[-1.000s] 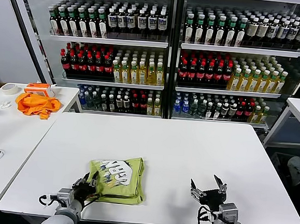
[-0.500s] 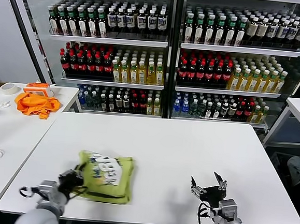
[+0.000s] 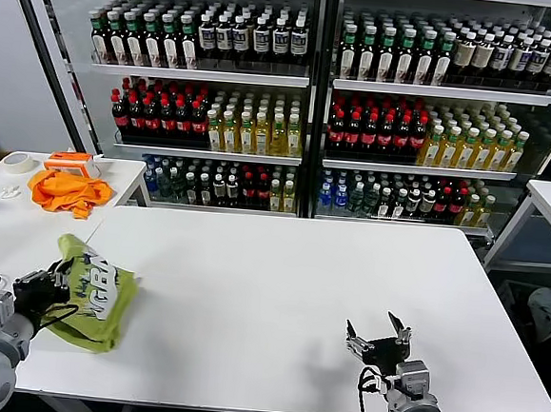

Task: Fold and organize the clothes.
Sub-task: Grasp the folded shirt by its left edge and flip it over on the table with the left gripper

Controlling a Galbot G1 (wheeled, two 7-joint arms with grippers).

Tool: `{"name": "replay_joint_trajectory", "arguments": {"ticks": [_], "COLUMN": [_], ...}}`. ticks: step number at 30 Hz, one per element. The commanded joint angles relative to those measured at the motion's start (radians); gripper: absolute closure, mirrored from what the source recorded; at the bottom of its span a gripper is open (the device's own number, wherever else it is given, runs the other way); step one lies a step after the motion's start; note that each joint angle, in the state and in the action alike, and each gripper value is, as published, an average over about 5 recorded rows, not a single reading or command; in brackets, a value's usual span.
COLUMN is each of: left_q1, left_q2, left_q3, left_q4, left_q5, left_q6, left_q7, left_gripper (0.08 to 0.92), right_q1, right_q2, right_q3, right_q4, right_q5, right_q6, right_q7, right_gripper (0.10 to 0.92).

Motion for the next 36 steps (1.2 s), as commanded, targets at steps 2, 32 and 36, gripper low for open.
{"name": "replay_joint_trajectory", "arguments": {"ticks": [2, 32, 36], "left_q1": [-0.068, -0.192, -0.131], "left_q2": [-0.389, -0.121, 0.038], "left_q3": [0.629, 0.271, 0.115], "left_q4": [-0.061, -0.028, -0.007], "left_q5": [0.332, 0.263, 0.318], "left_q6": [-0.003, 0.023, 0.023], "left_q7": [0.028, 0.023, 0.083], "left_gripper": [0.885, 0.885, 0.885], "right_q1": [0.004, -0.008, 0.001], "right_q2": [-0.009, 0.001, 0.001], "right_q3": [0.006, 0.005, -0.004], "right_q4": [-0.001, 0.006, 0.002], "right_q5": [-0.002, -0.029, -0.029], "right_q6": [-0.002, -0.002, -0.002], "right_q7": [-0.001, -0.007, -0.007], "right_gripper": [0.203, 0.203, 0.203]}}
